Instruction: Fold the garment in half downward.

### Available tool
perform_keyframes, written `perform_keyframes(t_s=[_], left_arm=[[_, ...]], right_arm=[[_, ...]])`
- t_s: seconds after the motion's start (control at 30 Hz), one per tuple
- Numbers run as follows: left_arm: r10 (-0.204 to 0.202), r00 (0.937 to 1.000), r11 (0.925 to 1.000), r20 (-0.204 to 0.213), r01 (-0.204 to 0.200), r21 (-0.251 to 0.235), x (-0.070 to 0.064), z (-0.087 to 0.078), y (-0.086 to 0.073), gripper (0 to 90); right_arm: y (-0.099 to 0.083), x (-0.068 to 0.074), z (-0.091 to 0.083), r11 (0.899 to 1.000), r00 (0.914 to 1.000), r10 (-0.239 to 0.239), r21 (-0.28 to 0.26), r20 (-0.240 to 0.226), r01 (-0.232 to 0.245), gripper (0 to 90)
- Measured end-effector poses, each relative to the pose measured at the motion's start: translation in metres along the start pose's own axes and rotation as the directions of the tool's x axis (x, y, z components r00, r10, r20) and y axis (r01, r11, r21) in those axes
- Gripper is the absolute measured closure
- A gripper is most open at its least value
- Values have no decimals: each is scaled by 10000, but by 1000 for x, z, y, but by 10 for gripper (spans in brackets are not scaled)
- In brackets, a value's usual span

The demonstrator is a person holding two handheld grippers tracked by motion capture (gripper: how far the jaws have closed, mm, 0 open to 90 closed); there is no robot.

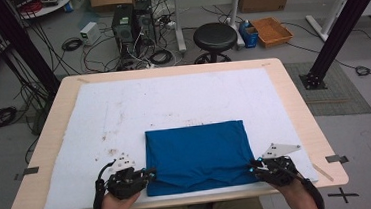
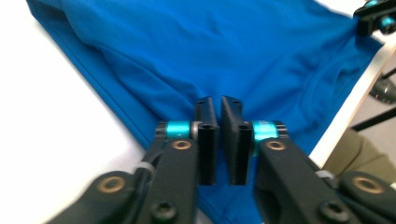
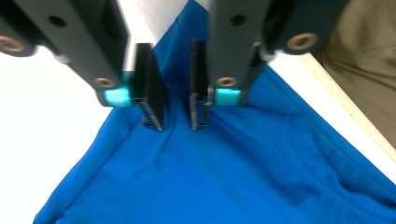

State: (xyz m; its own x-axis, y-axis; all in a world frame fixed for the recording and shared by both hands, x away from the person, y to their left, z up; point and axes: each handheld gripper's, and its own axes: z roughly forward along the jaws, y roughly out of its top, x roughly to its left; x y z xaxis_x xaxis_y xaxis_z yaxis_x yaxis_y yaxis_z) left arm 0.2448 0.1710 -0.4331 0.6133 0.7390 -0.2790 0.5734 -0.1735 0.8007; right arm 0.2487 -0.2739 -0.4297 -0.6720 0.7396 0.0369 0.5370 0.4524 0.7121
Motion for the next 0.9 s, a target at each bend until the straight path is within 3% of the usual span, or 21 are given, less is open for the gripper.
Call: perform_keyframes(t_s=[0.07, 0.13, 0.2, 0.23, 0.3, 0.37, 0.43, 0.53, 0.57, 0.63, 0.67, 0.7, 0.8, 0.9], left_arm=[[-258, 9995, 9984, -195, 248, -517, 8, -2, 8, 586], [-349, 9966, 9953, -742, 280, -923, 19, 0, 19, 501], [-328, 9900, 9951, -1371, 196, -966, 33, 7, 31, 490], [-508, 9852, 9944, -1638, 347, -997, 41, 12, 37, 470], [-870, 9738, 9936, -2100, 695, -892, 56, 24, 48, 438], [-986, 9645, 9942, -2451, 851, -651, 67, 38, 57, 438], [-1117, 9622, 9935, -2485, 1024, -502, 74, 52, 64, 427], [-1006, 9560, 9948, -2756, 1005, -147, 79, 69, 67, 436], [-895, 9570, 9955, -2759, 950, 66, 79, 73, 66, 473], [-368, 9556, 9957, -2925, 601, 710, 77, 81, 63, 607], [181, 9454, 9972, -3254, 66, 745, 73, 83, 61, 666], [312, 9496, 9975, -3120, -96, 704, 72, 83, 61, 839], [265, 9477, 9976, -3182, -46, 692, 70, 83, 62, 861], [-279, 9507, 9995, -3088, 316, 69, 71, 80, 64, 864]], right_arm=[[4, -6, -2, 9983, 9996, 245, -533, 169, -235, 556], [10, -17, 1, 9922, 9973, 596, -1125, 425, -545, 527], [18, -31, 11, 9867, 9929, 943, -1392, 727, -835, 445], [22, -38, 16, 9843, 9895, 1116, -1475, 924, -972, 432], [37, -59, 35, 9738, 9798, 1589, -1829, 1211, -1353, 354], [42, -66, 42, 9685, 9765, 1811, -1940, 1167, -1564, 323], [52, -77, 57, 9568, 9666, 2307, -2066, 1121, -2044, 305], [64, -87, 76, 9602, 9578, 2554, -1503, 1323, -2353, 311], [66, -89, 81, 9661, 9616, 2434, -1197, 1267, -2288, 376], [68, -90, 89, 9792, 9730, 2028, -303, 1106, -2006, 596], [68, -87, 88, 9845, 9745, 1750, -332, 1406, -1720, 725], [67, -85, 87, 9890, 9829, 1475, -258, 1101, -1455, 840], [66, -83, 85, 9929, 9855, 1185, -246, 1212, -1164, 852], [62, -85, 81, 9897, 9790, 1377, -593, 1501, -1301, 853]])
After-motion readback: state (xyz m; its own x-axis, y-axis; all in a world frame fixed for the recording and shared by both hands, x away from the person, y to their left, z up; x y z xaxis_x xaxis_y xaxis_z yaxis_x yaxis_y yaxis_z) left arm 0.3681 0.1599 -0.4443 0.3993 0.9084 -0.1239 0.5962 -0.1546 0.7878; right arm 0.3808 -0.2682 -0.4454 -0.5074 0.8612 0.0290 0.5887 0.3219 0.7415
